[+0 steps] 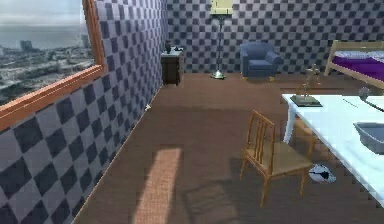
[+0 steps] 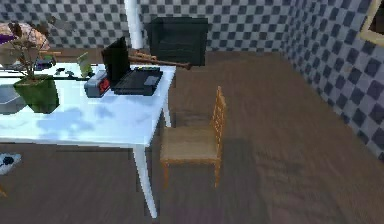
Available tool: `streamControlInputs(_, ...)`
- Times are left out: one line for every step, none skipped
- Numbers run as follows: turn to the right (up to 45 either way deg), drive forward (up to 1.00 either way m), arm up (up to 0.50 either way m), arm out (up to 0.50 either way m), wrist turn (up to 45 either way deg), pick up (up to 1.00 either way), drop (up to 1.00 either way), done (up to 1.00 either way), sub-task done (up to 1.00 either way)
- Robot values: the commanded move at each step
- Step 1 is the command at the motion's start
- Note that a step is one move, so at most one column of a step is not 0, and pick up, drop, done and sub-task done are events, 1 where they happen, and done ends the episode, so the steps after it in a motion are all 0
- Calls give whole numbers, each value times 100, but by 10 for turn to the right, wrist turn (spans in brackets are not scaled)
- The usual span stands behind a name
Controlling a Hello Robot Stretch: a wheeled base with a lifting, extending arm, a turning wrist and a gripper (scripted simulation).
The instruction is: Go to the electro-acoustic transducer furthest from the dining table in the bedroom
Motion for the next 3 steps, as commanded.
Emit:
streamControlInputs(0, 100, 0, 0, 0, 0, 0, 0, 0)
streamControlInputs(30, 0, 0, 0, 0, 0, 0, 0, 0)
streamControlInputs(0, 25, 0, 0, 0, 0, 0, 0, 0)
